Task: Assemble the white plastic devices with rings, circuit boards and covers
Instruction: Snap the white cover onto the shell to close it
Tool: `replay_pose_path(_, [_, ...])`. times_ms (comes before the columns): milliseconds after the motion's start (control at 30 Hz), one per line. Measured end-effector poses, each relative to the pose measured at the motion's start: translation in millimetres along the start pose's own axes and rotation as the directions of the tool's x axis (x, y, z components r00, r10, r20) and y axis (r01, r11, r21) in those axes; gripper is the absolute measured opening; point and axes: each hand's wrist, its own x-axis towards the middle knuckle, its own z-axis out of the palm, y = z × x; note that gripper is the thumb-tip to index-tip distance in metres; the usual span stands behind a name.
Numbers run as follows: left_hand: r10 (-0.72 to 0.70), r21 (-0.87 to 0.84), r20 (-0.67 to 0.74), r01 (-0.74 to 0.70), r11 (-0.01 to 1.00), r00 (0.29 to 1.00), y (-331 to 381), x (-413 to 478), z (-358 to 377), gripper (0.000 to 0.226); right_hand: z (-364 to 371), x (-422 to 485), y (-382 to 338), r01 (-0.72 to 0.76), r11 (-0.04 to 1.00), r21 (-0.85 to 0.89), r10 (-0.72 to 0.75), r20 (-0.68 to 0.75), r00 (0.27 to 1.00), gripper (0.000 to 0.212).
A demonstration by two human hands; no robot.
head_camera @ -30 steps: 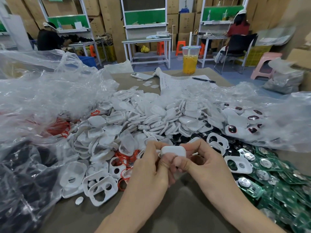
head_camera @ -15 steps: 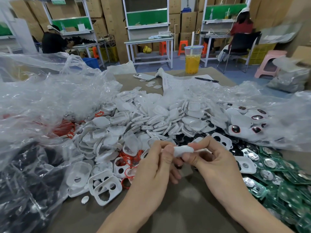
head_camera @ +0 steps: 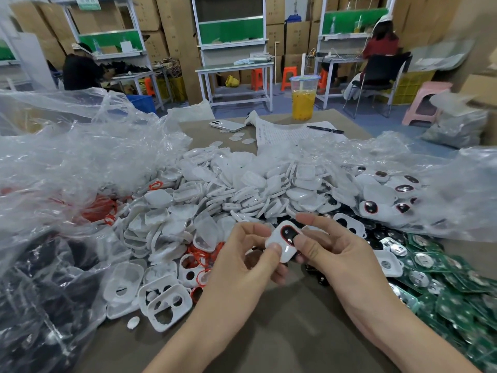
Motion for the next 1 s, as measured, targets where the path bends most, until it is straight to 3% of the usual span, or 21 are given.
replay_pose_path(133, [-0.028,-0.015,0.036,0.028,0.999,0.999,3,1,10,0.02,4,-2,0,-0.009,0.999,0.05,0.01,-0.021,1.0,0.031])
replay_pose_path(233, [-0.053,-0.072,-0.025,0.051,0.996,0.998,4,0,22,0.021,7,-4,1,-0.038,0.997,0.068,0.04,-0.014,0.999,0.021])
replay_pose_path(433, [-0.169,-0.237,0.006,0.166,0.957,0.986,5,6,23,0.015,4,-7,-2,-0.041,0.999,-0.023,0.041,0.005,0.999,0.025])
replay_pose_path(1000, [-0.099,-0.185,0.046,0.106,0.977,0.994,3,5,19,0.012,-3,-5,1,-0.039,0.999,-0.002,0.039,0.051,0.998,0.025])
